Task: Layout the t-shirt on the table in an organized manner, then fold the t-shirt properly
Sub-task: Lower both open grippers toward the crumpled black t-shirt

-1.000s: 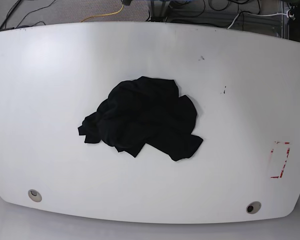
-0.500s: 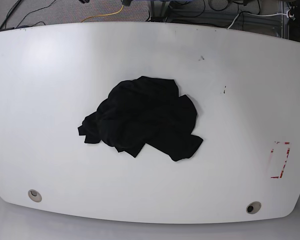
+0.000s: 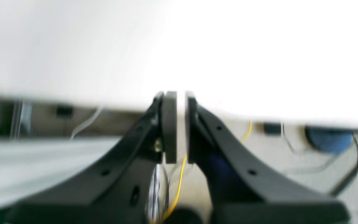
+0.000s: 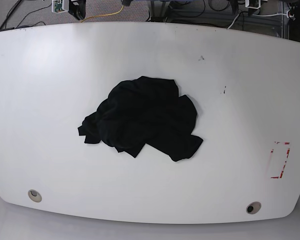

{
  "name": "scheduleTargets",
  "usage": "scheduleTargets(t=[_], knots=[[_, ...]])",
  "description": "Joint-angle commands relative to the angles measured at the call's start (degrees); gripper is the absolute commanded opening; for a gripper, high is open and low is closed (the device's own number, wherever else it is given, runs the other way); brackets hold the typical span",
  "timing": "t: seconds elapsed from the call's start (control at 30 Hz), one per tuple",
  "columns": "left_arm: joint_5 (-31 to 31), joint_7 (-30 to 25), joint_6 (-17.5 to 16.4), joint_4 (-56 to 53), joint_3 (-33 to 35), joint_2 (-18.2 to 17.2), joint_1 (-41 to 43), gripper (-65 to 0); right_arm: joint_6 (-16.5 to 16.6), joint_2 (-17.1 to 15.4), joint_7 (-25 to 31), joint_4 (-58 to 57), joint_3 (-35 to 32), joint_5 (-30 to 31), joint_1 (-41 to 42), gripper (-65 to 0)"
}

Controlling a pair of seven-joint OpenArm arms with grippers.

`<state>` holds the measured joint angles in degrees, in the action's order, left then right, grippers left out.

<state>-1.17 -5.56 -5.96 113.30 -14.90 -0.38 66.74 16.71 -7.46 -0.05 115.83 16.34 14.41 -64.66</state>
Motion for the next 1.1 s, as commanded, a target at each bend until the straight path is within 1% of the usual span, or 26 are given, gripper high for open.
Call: scheduleTargets(t=[0.0, 0.17, 0.3, 0.47, 0.53, 0.57, 0.6, 0.63, 0.67, 0.7, 0.73, 0.77, 0.8, 0.87, 0.93, 1.07], knots=[[-0.3, -0.9, 0.5, 0.9, -1.0, -0.2, -1.4, -39.7, 0.2, 0.0, 1.5, 1.0, 0.1, 0.5, 1.3, -61.2], [-0.2, -0.9, 0.5, 0.9, -1.6, -0.2, -7.2, -39.7, 0.2, 0.1, 1.4, 0.9, -0.6, 0.6, 6.9, -61.2], [0.0, -0.5, 0.5, 0.9, -1.8, -0.2, -12.7, -39.6, 0.2, 0.1, 1.3, 0.8, -2.5, 0.6, 11.2, -61.0], [0.2, -0.5, 0.5, 0.9, -1.4, -0.2, -17.6, -39.4, -0.1, 0.1, 1.2, 0.8, -4.6, 0.6, 16.1, -59.9], [0.2, -0.5, 0.3, 0.9, -1.0, -0.2, -19.2, -39.4, -0.2, 0.1, 1.1, 0.8, -5.2, 0.6, 17.9, -55.5], [0.2, -0.5, -0.2, 0.9, -0.7, -0.2, -20.5, -39.4, -0.3, 0.1, 1.1, 0.8, -5.6, 0.4, 18.8, -51.5], [0.2, -0.5, -1.2, 0.9, -0.5, -0.2, -21.7, -39.3, -0.3, 0.1, 1.1, 0.8, -5.9, 0.3, 20.3, -45.7], [0.2, -0.5, -1.6, 0.9, -0.5, -0.2, -22.1, -39.3, -0.3, 0.1, 1.1, 0.8, -6.1, 0.3, 20.8, -43.1], [0.2, -0.5, -2.7, 0.9, -0.5, -0.2, -23.2, -38.8, -0.4, 0.1, 1.1, 0.8, -6.4, 0.3, 22.1, -37.6], [0.2, -0.5, -3.5, 0.9, -0.5, -0.1, -24.1, -37.2, -0.4, 0.1, 1.0, 0.8, -6.5, 0.4, 22.9, -33.5], [0.2, -0.5, -4.0, 0.9, -0.6, 0.0, -24.8, -35.8, -0.4, 0.1, 0.9, 0.8, -6.5, 0.5, 23.5, -31.1], [0.2, -0.5, -4.6, 0.9, -0.6, 0.2, -25.8, -32.8, -0.4, 0.1, 0.3, 0.8, -6.6, 0.6, 24.5, -27.3], [0.2, -0.5, -4.9, 0.9, -0.6, 0.2, -26.6, -29.4, -0.4, 0.1, -0.4, 0.8, -6.9, 0.6, 25.7, -24.9], [0.2, -0.5, -4.6, 0.9, -0.6, 0.3, -27.8, -24.4, -0.4, 0.1, -2.4, 0.8, -6.9, 0.6, 28.0, -22.4], [0.2, -0.5, -4.7, 0.9, -0.4, 0.3, -29.3, -21.0, -0.4, 0.1, -5.3, 0.8, -6.9, 0.4, 31.0, -21.7], [0.2, -0.5, -4.7, 0.9, 0.5, 0.3, -31.4, -20.6, -0.1, 0.1, -11.5, 0.7, -6.9, 0.6, 36.7, -21.4]])
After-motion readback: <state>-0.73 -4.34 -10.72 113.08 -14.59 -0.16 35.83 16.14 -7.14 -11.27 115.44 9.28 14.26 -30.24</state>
